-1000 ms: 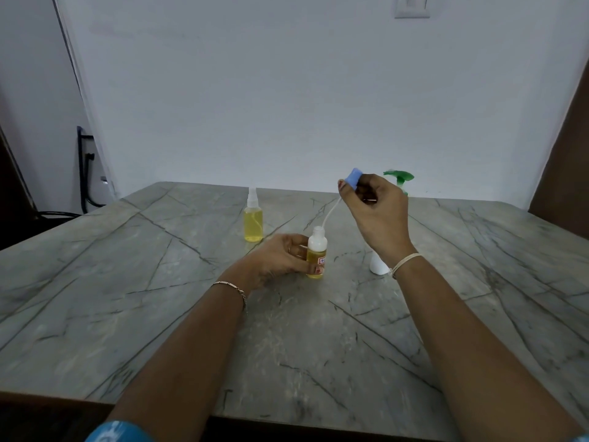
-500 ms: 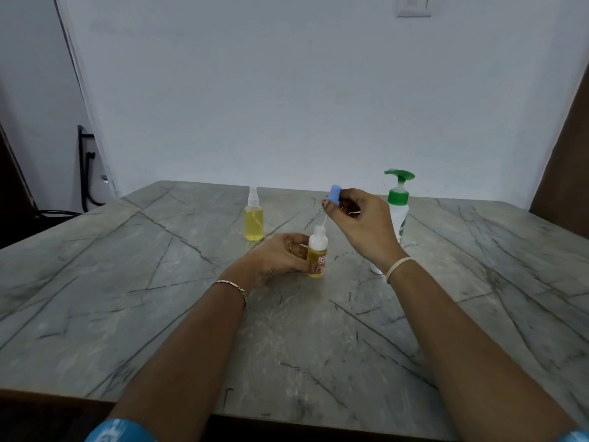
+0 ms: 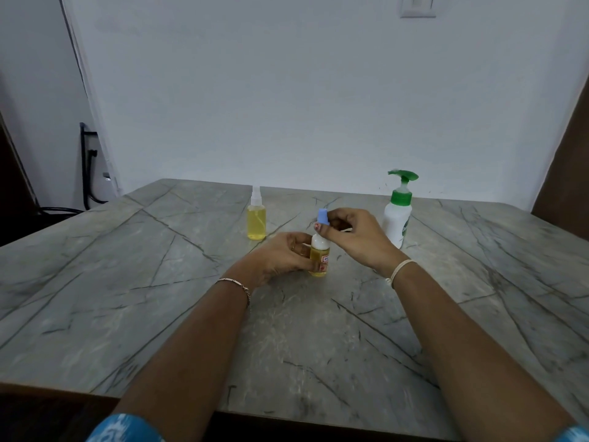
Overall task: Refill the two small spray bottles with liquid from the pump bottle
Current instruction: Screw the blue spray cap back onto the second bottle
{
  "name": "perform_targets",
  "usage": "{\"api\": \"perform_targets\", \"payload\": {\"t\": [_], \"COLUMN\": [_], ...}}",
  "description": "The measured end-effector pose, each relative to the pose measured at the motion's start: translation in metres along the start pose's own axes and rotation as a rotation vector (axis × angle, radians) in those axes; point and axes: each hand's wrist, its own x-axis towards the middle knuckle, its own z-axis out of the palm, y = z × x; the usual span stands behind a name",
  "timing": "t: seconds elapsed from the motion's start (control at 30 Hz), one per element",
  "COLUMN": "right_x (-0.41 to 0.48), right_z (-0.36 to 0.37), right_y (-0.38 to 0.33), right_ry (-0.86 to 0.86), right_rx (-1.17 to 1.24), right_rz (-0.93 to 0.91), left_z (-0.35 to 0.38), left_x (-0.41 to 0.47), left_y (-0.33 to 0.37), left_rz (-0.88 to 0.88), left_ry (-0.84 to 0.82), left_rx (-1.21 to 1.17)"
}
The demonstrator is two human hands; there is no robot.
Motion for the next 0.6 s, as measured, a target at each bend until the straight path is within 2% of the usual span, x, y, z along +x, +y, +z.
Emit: {"api": "perform_targets", "payload": {"t": [0.23,0.5,0.6], "right_x": [0.001,0.0,0.0], "right_z": [0.0,0.012,0.012], "right_y": [0.004,0.001,0.0], "right_ry": [-0.001,0.154,0.123], "right_rx": [0.027,-0.127,-0.008], "right_rz": [0.017,0.037,0.11], "left_z": [0.002,0.004,0.003], "left_x": [-0.002,-0.001,-0.001], "left_y": [0.0,0.0,-0.001], "left_rz": [0.03,0.072,0.076], "left_ry": [-0.003,0.034,0.019], "left_rx": [-0.047,-0.031,-0.024]}}
